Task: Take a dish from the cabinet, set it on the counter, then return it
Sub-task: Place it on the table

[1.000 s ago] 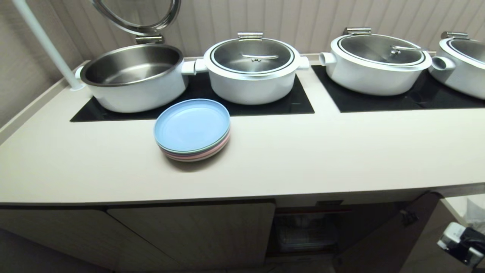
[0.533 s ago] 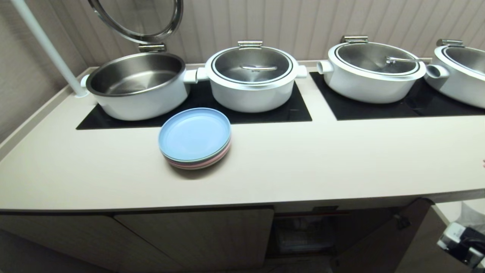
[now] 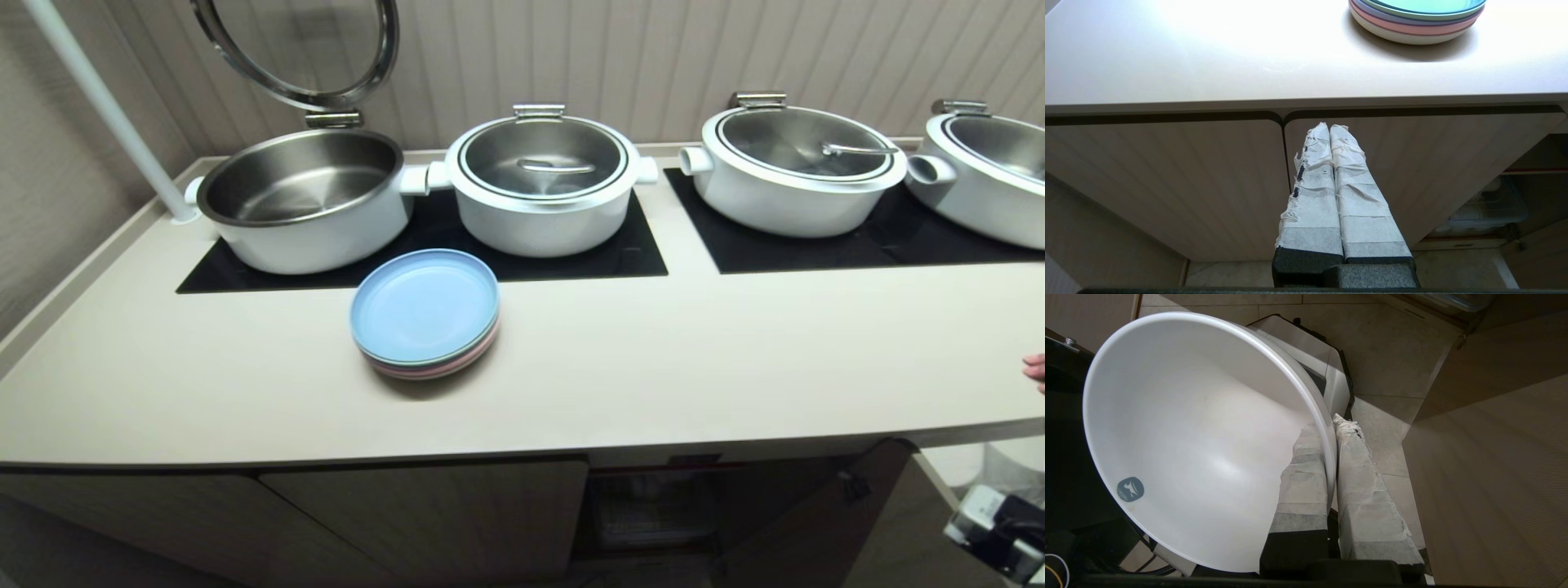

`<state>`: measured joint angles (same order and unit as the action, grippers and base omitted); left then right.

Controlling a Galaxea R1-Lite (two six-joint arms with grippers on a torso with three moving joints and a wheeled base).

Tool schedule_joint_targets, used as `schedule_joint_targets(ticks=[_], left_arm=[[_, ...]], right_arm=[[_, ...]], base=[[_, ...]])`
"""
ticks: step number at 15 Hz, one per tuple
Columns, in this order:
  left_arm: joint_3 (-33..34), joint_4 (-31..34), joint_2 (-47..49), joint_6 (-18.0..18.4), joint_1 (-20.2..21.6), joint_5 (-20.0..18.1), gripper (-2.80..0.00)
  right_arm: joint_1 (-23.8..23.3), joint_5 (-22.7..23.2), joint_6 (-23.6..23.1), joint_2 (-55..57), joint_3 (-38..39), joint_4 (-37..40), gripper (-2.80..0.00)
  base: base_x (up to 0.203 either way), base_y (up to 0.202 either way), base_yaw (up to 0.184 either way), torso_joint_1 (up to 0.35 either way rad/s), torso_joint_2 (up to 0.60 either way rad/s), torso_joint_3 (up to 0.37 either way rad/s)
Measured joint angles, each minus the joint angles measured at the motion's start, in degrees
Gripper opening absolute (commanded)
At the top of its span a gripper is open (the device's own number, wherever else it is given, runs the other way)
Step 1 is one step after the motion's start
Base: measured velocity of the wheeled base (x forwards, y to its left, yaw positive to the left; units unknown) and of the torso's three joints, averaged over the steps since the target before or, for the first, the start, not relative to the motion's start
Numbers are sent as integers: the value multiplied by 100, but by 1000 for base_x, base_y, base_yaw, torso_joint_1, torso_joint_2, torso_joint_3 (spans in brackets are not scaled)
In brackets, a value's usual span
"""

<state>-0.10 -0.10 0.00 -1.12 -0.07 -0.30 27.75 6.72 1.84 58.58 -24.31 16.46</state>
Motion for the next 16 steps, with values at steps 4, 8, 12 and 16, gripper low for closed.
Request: schedule_joint_targets(ticks=[4, 8, 12, 16], left_arm=[[0, 3, 0, 2, 5, 0, -280], [0, 2, 0, -2, 0, 4, -280], [0, 2, 0, -2, 1, 0, -280], [0, 2, 0, 0, 2, -1, -280]], right_arm=[[9, 0, 9, -20, -20, 4, -280], [9, -9, 2, -21, -22, -2, -280], [9, -11, 23, -32, -15, 7, -280], [11, -11, 27, -24, -104, 12, -280]], base=[[0, 0, 0, 0, 0, 0], [0, 0, 0, 0, 0, 0], [0, 0, 0, 0, 0, 0], [0, 0, 0, 0, 0, 0]])
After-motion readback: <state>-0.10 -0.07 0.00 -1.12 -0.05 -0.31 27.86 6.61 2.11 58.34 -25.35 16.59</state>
